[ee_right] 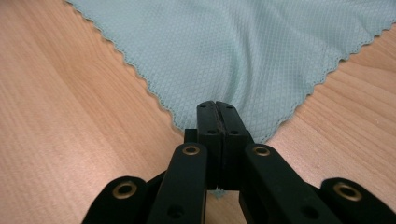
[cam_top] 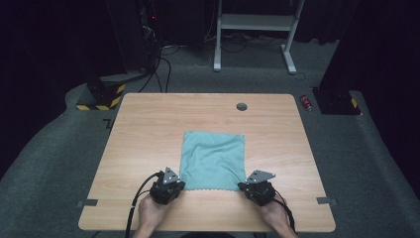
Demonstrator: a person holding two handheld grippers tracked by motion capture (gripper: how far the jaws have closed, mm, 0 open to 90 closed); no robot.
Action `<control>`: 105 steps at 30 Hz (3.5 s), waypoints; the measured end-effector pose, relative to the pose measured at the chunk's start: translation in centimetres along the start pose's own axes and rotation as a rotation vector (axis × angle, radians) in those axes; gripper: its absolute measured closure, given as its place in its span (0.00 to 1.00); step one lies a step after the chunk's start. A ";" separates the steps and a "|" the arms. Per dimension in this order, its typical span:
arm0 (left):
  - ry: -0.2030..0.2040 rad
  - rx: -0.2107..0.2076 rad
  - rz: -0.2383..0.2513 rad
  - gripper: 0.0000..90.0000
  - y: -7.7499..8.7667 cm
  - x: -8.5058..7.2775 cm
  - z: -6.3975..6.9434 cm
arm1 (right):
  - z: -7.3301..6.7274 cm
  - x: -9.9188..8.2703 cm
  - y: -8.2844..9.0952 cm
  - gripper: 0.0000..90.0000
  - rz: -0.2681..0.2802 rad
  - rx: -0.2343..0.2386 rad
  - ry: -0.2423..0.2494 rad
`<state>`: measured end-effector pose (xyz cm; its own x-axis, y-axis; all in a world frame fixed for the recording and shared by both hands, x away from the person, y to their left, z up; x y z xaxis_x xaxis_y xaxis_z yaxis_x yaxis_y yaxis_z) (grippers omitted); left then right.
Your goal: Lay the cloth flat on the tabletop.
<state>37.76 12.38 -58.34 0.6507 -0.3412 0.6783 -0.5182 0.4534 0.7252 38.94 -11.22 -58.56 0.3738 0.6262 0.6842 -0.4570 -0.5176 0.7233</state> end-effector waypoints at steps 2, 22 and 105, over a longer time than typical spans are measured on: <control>0.008 -0.008 -0.001 0.98 0.4 0.0 -0.1 | -0.3 0.3 0.5 1.00 0.013 0.002 0.013; 0.002 -0.023 -0.039 0.97 1.1 -1.7 0.9 | -1.9 -0.3 1.2 1.00 -0.015 0.037 0.062; -0.025 0.153 -0.015 0.58 -1.6 2.0 -3.8 | 4.2 0.6 -1.4 0.95 -0.023 -0.059 -0.075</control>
<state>41.95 14.08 -58.60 0.6462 -0.3686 0.6683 -0.5880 0.3178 0.7438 43.20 -12.54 -58.76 0.4430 0.5914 0.6738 -0.4936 -0.4665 0.7340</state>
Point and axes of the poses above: each handheld gripper's, and its own axes: y roughly backward along the jaws, x roughly out of its top, z roughly to its right, the point moved 10 cm from there along -y, roughly forward along the jaws, and after that the axes turned 6 degrees about y, right-handed, at the moved point
